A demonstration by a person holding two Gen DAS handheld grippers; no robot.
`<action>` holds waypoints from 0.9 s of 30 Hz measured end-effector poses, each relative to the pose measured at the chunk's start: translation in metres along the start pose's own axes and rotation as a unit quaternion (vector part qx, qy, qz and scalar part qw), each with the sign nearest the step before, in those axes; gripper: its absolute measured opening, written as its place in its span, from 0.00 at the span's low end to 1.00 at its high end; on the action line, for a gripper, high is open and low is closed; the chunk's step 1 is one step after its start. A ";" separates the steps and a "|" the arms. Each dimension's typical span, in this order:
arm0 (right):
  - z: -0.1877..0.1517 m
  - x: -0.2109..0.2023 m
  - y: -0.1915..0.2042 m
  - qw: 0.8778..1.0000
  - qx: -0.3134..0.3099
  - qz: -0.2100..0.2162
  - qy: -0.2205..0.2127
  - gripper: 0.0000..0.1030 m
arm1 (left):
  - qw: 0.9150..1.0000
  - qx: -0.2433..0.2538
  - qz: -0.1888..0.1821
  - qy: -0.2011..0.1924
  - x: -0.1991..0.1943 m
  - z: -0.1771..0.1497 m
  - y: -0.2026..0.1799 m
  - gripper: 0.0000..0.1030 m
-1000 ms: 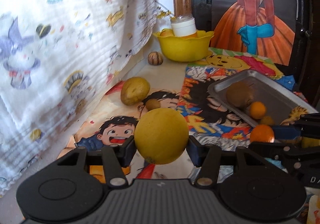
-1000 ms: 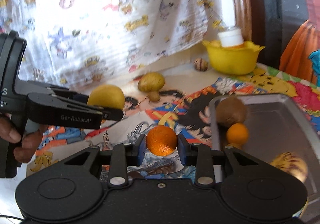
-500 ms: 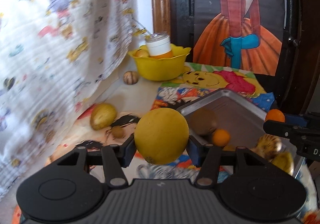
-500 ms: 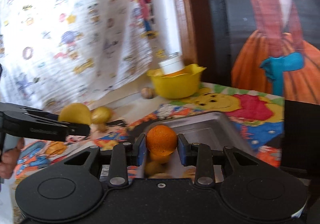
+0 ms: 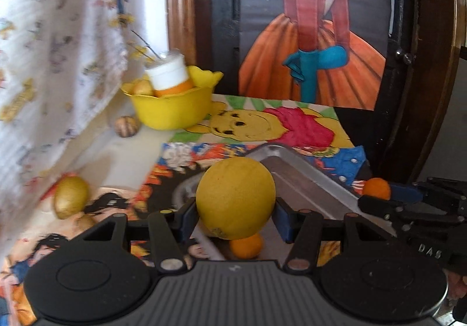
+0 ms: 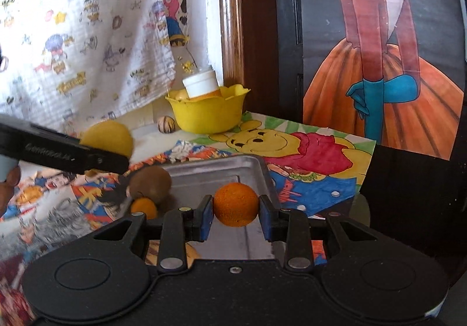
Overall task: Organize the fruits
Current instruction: 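Carry the lemon and mandarin over the metal tray with both tools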
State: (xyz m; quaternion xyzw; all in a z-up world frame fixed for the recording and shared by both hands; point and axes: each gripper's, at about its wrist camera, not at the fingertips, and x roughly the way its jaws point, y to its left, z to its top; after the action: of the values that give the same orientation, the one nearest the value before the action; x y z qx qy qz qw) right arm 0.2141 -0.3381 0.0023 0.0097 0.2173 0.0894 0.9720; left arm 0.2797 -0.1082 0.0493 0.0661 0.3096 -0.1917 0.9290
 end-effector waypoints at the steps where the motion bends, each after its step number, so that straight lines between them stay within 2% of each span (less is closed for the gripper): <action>1: -0.002 0.002 -0.003 1.000 -0.001 0.002 0.003 0.34 | 1.000 0.001 -0.004 0.003 0.006 0.000 -0.003 0.57; 13: -0.023 0.017 -0.019 0.999 0.007 0.029 0.021 0.34 | 0.998 0.025 -0.032 0.045 0.050 0.001 -0.031 0.57; 27: -0.035 0.019 -0.022 0.999 0.010 0.036 0.030 0.34 | 0.996 0.042 -0.027 0.079 0.070 -0.001 -0.044 0.57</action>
State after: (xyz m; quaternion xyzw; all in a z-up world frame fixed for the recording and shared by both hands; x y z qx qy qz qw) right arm 0.2205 -0.3569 -0.0384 0.0244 0.2465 0.1229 0.9610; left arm 0.3126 -0.1706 0.0062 0.1119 0.3752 -0.2240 0.8925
